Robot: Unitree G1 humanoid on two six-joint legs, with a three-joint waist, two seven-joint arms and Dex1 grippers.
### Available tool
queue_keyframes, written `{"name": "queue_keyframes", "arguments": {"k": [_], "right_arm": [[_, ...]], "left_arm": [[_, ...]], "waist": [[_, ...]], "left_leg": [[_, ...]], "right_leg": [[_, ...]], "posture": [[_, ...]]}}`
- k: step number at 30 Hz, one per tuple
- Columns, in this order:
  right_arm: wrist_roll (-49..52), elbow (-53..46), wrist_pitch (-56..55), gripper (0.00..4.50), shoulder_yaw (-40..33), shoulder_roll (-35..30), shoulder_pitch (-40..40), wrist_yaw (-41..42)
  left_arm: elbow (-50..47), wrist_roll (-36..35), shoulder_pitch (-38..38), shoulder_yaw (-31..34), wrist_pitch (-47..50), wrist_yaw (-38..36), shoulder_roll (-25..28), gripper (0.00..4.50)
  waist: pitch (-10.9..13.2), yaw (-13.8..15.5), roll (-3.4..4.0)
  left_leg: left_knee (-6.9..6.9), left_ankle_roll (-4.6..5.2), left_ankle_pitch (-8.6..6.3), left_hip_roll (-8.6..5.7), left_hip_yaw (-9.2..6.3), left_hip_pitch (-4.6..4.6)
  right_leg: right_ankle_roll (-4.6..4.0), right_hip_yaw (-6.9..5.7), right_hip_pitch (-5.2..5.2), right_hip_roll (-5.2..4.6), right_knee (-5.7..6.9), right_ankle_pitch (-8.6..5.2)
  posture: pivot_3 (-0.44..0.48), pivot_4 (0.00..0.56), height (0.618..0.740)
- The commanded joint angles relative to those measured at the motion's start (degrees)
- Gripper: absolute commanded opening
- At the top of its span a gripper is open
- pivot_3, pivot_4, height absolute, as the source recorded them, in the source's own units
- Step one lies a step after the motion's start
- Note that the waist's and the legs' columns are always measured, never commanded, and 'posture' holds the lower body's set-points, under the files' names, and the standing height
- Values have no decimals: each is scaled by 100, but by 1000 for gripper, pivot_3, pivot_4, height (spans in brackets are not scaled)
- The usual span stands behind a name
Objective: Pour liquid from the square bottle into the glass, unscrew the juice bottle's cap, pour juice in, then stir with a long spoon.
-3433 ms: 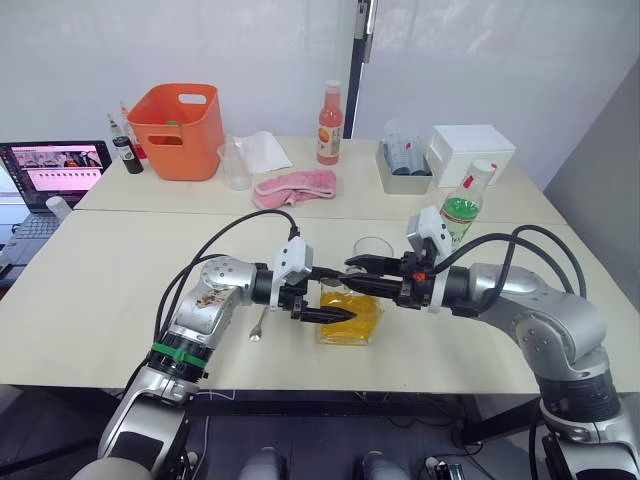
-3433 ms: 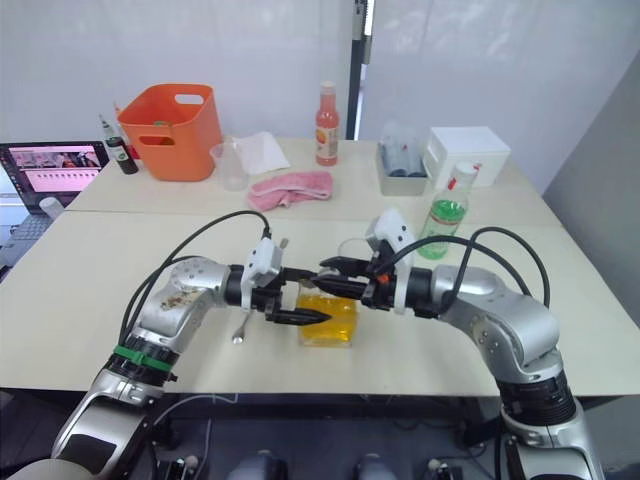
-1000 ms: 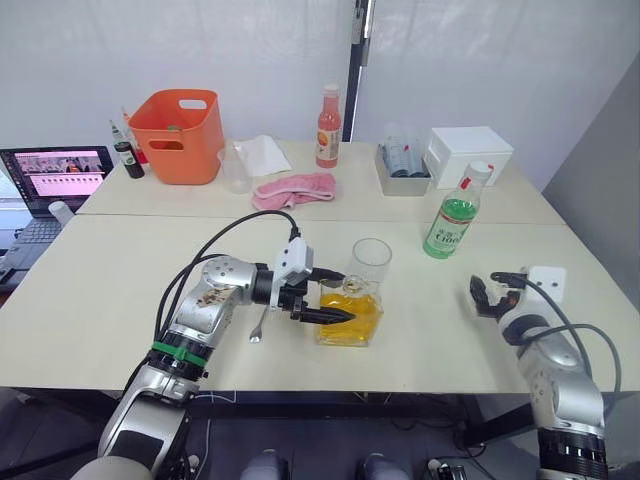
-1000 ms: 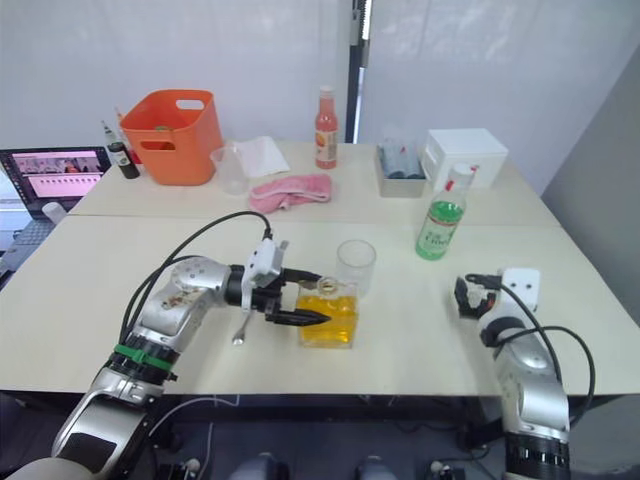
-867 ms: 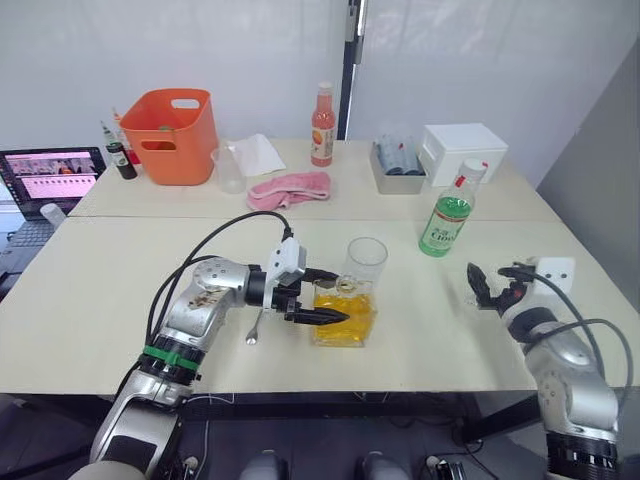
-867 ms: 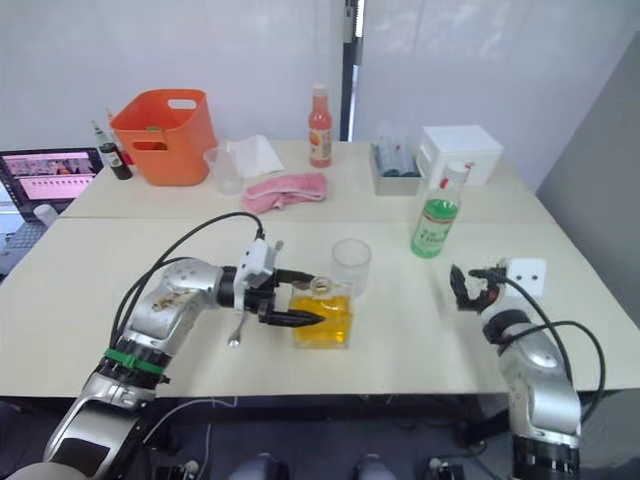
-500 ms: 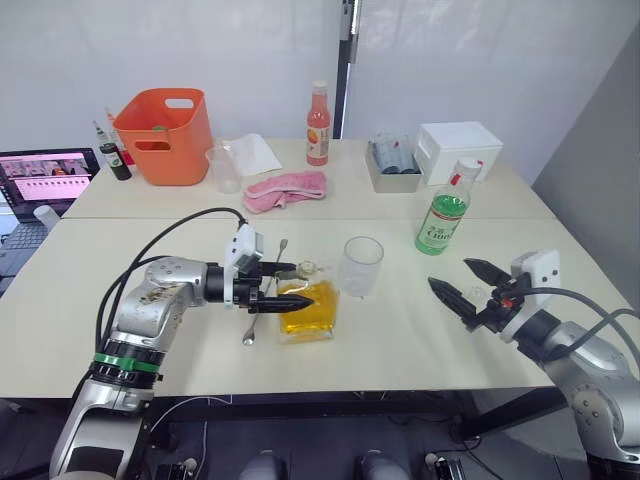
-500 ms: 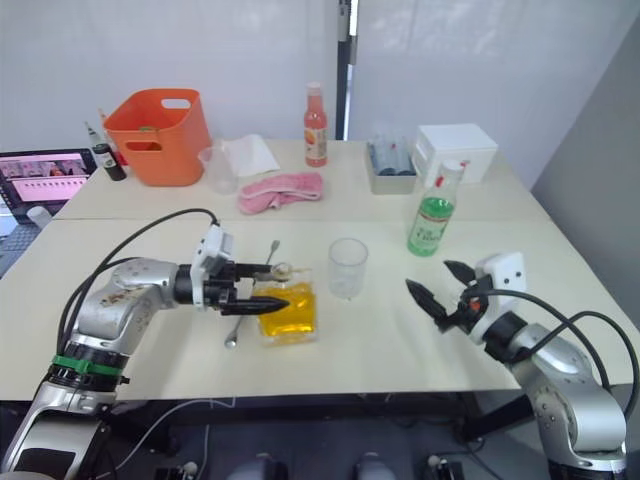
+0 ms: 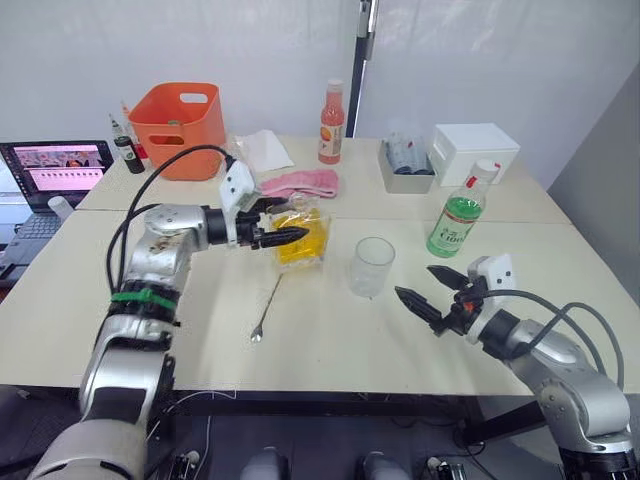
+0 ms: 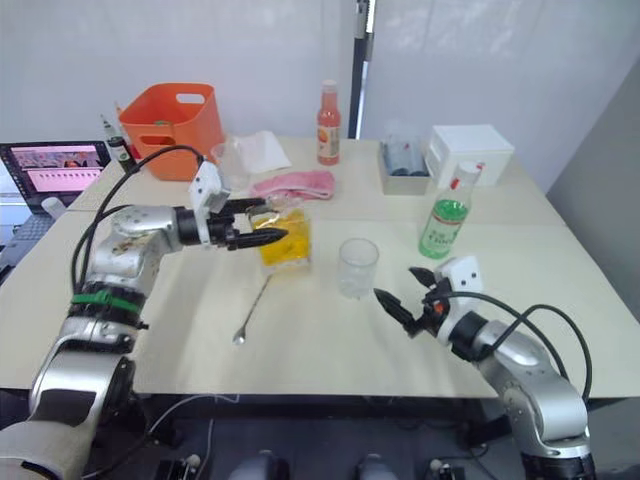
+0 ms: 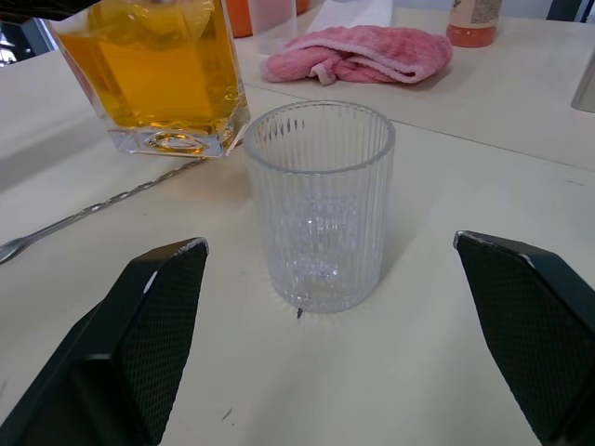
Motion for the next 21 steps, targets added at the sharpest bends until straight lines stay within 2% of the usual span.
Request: {"name": "queue_keyframes", "arguments": {"k": [1, 9, 16, 21], "right_arm": [[52, -210, 10, 4500, -9, 67, -66, -82], [141, -499, -8, 4500, 31, 277, -6, -223], [150, -765, -41, 4500, 57, 425, 84, -315], [159, -841, -30, 4500, 30, 458, 120, -354]], "left_arm": [[743, 282, -733, 67, -1151, 315, -282, 2827], [2376, 1169, -1554, -108, -3034, 1172, -913, 2827], [2860, 1880, -1742, -322, -4063, 1905, -1089, 2827], [3023, 2358, -1807, -542, -4443, 2418, -1183, 2826]], "waist": [[1, -2, -1], [6, -5, -8], [6, -17, -8], [6, -6, -8]], "left_leg": [[0, 0, 0, 0, 0, -2], [3, 1, 0, -1, -5, -29], [4, 2, -1, -1, -5, -29], [5, 2, -1, -3, -5, -30]], "right_leg": [[0, 1, -2, 0, -1, 0], [3, -5, -22, 0, -1, 2], [4, -4, -23, -1, 1, 3], [6, -5, -23, -2, 3, 3]], "posture": [[0, 150, 715], [0, 150, 715], [0, 150, 715], [0, 150, 715]]}}
